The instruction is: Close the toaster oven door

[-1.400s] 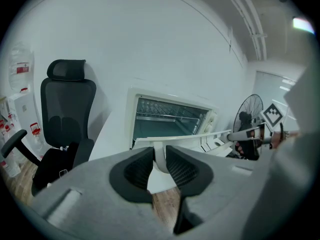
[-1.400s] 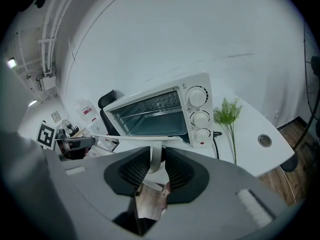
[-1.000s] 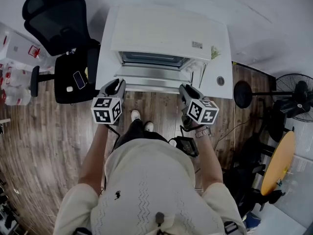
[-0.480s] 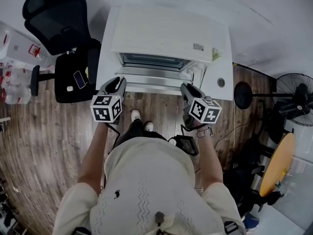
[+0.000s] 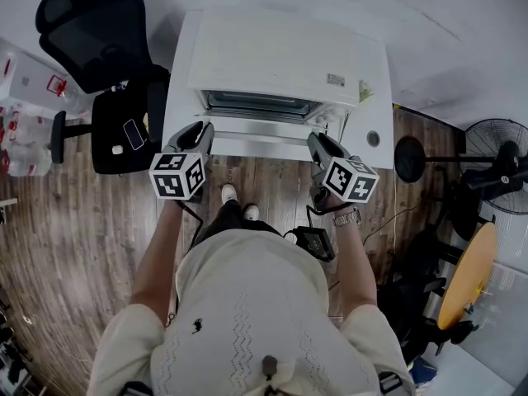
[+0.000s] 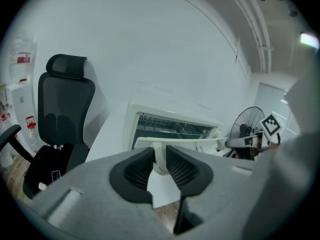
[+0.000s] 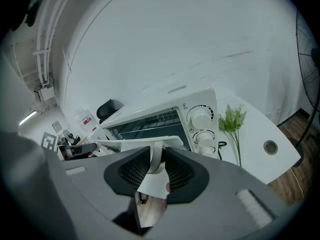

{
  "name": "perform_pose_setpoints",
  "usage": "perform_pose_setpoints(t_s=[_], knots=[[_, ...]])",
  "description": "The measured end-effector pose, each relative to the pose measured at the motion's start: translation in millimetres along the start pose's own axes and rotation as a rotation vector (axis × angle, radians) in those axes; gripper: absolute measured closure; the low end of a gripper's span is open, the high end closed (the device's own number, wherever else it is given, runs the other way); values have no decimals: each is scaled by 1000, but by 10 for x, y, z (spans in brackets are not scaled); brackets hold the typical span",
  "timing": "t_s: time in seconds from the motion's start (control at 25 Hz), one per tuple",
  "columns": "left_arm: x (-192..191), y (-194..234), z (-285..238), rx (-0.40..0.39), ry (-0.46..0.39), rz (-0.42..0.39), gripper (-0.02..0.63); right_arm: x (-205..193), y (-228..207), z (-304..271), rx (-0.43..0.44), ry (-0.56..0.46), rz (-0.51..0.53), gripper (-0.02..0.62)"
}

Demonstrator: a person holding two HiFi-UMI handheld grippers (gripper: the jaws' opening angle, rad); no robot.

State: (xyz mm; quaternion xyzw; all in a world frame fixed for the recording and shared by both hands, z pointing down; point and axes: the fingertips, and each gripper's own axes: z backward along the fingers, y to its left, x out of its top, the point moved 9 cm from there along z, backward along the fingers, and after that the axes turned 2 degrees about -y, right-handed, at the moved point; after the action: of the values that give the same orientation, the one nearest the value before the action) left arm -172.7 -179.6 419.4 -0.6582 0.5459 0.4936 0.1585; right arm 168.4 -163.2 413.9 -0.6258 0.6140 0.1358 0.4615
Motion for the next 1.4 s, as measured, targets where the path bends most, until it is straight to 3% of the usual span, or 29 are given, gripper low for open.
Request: perform_pose_setpoints(t_s=[1.4], knots=[[358,80,-256,-16,-22,36,523,363,-57,-190,-10,-53,-52,489]])
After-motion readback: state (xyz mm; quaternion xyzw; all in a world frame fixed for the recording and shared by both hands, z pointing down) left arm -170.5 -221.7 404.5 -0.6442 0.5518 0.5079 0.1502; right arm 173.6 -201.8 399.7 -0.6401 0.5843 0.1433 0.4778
